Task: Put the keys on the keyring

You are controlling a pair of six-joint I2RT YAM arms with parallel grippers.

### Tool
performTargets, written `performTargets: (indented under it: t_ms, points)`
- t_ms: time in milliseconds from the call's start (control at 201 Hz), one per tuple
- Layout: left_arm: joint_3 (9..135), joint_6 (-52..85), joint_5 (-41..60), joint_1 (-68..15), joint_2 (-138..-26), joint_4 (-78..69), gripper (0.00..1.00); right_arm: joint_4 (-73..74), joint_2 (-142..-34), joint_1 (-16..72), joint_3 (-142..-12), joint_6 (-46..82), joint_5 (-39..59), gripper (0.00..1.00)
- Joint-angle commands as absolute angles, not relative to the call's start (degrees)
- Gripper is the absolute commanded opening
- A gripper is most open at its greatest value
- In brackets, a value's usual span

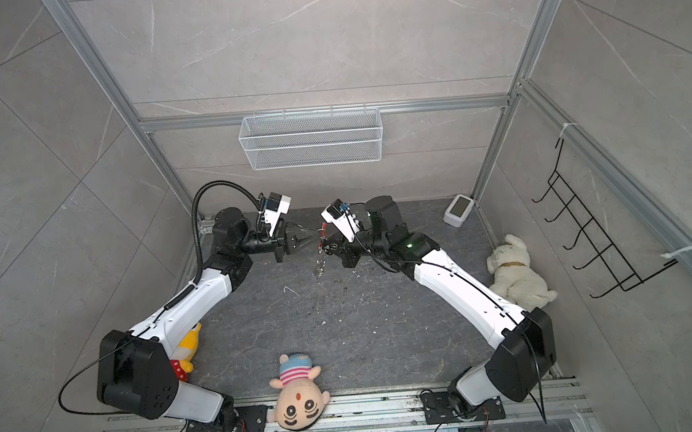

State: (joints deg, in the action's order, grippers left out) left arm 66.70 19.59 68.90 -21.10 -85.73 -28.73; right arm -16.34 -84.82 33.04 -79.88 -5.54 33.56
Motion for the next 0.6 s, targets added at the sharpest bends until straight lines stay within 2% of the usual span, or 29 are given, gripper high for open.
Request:
performTargets:
  t_ms: [0,194,379,593]
  points:
    - [67.1,22.8,70.5,-21.2,-85.5,-36.9,0.0,-16.4,-85.8,33.5,-81.8,-4.5,35.3,0.0]
    - [66.8,23.7,70.4,-21.2,-85.9,-38.2,0.0,-18.1,-85.7,33.6,-82.6,-4.7,35.3,0.0]
    - [66.9,18.2,70.4,-21.2,-84.8,-30.9,0.0,-21.7,-82.2,33.2,-81.1,-7.7,25.4,0.0]
    - [66.7,17.6,70.4,-21.2,-84.7,-30.4,0.0,-23.1,-78.6,32.2,-80.1,-8.9,23.5,0.0]
